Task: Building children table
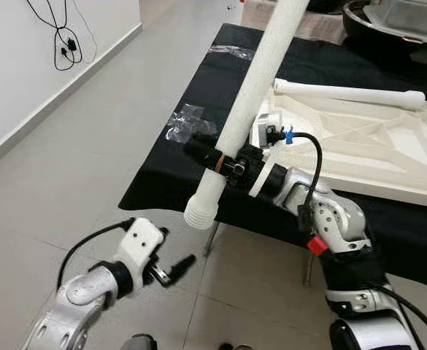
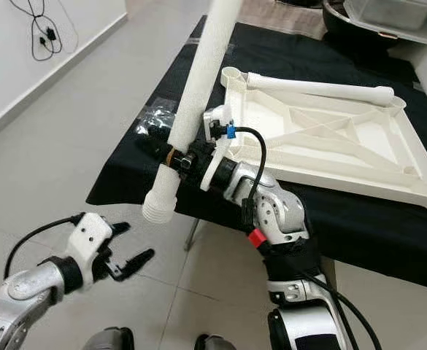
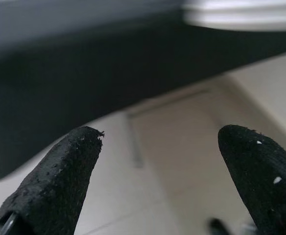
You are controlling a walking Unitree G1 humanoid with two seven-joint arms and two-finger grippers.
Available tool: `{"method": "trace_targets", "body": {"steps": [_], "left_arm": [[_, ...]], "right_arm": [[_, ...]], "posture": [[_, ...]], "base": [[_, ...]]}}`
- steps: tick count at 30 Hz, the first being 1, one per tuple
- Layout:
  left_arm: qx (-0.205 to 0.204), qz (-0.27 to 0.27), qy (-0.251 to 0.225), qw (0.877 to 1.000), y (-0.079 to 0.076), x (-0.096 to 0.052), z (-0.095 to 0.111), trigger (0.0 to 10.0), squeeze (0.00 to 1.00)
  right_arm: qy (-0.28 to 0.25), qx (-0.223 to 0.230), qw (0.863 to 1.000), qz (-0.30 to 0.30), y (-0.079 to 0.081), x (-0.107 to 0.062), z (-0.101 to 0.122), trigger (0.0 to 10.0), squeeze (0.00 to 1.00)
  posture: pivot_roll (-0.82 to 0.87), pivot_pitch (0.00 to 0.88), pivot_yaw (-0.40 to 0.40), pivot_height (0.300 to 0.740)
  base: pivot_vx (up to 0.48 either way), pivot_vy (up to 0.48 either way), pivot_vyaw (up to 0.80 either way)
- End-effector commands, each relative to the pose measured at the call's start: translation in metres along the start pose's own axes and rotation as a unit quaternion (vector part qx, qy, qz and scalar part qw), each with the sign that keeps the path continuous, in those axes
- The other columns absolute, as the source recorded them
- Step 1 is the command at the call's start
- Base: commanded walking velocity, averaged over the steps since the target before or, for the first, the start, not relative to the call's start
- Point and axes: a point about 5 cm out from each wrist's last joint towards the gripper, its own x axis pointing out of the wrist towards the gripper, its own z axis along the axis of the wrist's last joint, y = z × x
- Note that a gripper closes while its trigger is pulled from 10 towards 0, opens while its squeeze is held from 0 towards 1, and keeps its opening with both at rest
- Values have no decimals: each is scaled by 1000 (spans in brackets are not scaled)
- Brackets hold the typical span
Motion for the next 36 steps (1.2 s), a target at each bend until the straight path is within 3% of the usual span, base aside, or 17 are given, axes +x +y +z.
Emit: {"method": "trace_targets", "body": {"steps": [1, 3, 6, 8, 9, 11, 12, 14, 15, 16, 17, 18, 19, 22, 26, 36], "left_arm": [[17, 33, -4, 999, 8, 0, 1, 10000, 0], [24, 48, -9, 998, 11, 0, 4, 10000, 0], [41, 70, -44, 996, 8, 0, 17, 10000, 0], [41, 70, -44, 996, 8, 0, 17, 10000, 0], [41, 80, -55, 994, 5, 0, 20, 10000, 0], [43, 94, -71, 992, -4, 0, 26, 10000, 0], [43, 94, -71, 992, -4, 0, 26, 10000, 0], [38, 102, -85, 990, -15, -1, 30, 10000, 0], [38, 102, -85, 990, -15, -1, 30, 10000, 0], [30, 105, -88, 990, -20, -2, 30, 10000, 0], [30, 105, -88, 990, -20, -2, 30, 10000, 0], [21, 112, -89, 989, -25, -2, 30, 10000, 0], [14, 120, -92, 988, -28, -3, 31, 10000, 0], [10, 134, -96, 986, -30, -3, 34, 10000, 0], [3, 140, -99, 985, -29, -3, 35, 10000, 0], [14, 191, -108, 976, -14, -4, 42, 10000, 0]], "right_arm": [[-5, -12, 1000, 4, 2, -2, 3, 10000, 0], [-6, -18, 1000, -2, 1, -2, 3, 10000, 0], [-31, -50, 995, -85, -14, 0, 11, 10000, 0], [-31, -50, 995, -85, -14, 0, 11, 10000, 0], [-37, -85, 987, -131, -21, 0, 15, 10000, 0], [-62, -150, 958, -238, -35, -5, 27, 10000, 0], [-62, -150, 958, -238, -35, -5, 27, 10000, 0], [-86, -216, 913, -337, -43, -17, 38, 10000, 0], [-86, -216, 913, -337, -43, -17, 38, 10000, 0], [-98, -243, 889, -375, -44, -25, 43, 10000, 0], [-98, -243, 889, -375, -44, -25, 43, 10000, 0], [-109, -265, 866, -411, -45, -33, 46, 10000, 0], [-116, -273, 852, -430, -45, -38, 48, 10000, 0], [-127, -272, 842, -447, -44, -43, 50, 10000, 0], [-135, -263, 845, -446, -43, -43, 50, 10000, 0], [-157, -265, 836, -454, -44, -32, 49, 10000, 0]], "posture": [[113, 138, -99, 740], [113, 138, -99, 740], [114, 139, -103, 740], [114, 139, -103, 740], [114, 139, -103, 740], [113, 139, -103, 740], [113, 139, -103, 740], [111, 136, -104, 740], [111, 136, -104, 740], [114, 136, -105, 740], [114, 136, -105, 740], [116, 136, -104, 740], [115, 134, -105, 740], [118, 135, -107, 740], [117, 134, -107, 740], [122, 129, -115, 740]], "base": [[0, 0, 0], [0, 0, 0], [0, 0, 0], [0, 0, 0], [0, 0, 0], [0, 0, 0], [0, 0, 0], [0, 0, 0], [0, 0, 0], [0, 0, 0], [0, 0, 0], [0, 0, 0], [0, 0, 0], [0, 0, 0], [0, 0, 0], [118, 0, 0]]}}
